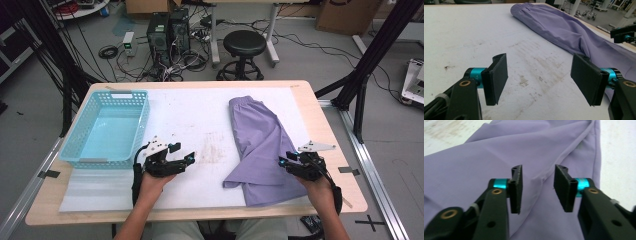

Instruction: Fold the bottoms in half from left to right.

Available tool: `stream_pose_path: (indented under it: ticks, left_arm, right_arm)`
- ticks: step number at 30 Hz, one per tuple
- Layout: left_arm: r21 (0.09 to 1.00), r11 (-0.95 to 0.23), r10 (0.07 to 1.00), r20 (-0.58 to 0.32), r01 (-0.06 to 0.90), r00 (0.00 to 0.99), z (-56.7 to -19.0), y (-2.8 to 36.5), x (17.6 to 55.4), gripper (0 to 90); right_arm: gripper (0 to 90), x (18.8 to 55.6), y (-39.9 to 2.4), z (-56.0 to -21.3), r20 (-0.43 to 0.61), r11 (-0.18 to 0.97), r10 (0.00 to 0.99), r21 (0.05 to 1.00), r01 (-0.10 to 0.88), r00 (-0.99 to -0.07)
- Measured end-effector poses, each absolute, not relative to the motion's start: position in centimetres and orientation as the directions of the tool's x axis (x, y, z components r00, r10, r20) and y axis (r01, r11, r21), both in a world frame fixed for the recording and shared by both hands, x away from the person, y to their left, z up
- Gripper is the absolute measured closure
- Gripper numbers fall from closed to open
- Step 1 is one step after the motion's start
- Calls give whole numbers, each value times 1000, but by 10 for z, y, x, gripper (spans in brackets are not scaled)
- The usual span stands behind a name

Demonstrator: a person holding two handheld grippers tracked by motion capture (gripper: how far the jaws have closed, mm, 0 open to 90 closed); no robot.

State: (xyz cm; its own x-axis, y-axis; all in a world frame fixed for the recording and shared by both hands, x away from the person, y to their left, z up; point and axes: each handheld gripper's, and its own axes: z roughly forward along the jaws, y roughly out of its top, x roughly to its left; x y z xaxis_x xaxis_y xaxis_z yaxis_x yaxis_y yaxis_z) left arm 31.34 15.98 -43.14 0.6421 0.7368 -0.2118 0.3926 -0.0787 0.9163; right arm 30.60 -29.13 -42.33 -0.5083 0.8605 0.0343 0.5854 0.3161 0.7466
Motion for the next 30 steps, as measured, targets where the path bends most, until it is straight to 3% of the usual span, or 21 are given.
stream_pose_path:
  ticks: [9,12,13,14,23,30]
  left_arm:
    - [914,-82,740,-210,396,639,-433,160,313,301]
    - [914,-81,743,-211,398,635,-433,161,313,302]
    - [915,-76,743,-213,397,634,-433,161,313,302]
    - [914,-77,745,-213,398,632,-433,161,313,302]
    - [914,-71,747,-216,400,628,-433,162,313,307]
    - [914,-76,750,-211,398,627,-433,162,313,308]
  right_arm:
    - [648,303,-283,-431,38,369,847,675,639,-530]
    - [752,305,-282,-434,39,382,848,648,659,-529]
    - [860,304,-281,-433,38,392,843,640,661,-537]
    - [891,303,-281,-433,27,407,835,641,650,-549]
    - [900,295,-309,-411,13,342,871,702,625,-492]
    - [899,292,-342,-415,-17,317,914,653,687,-406]
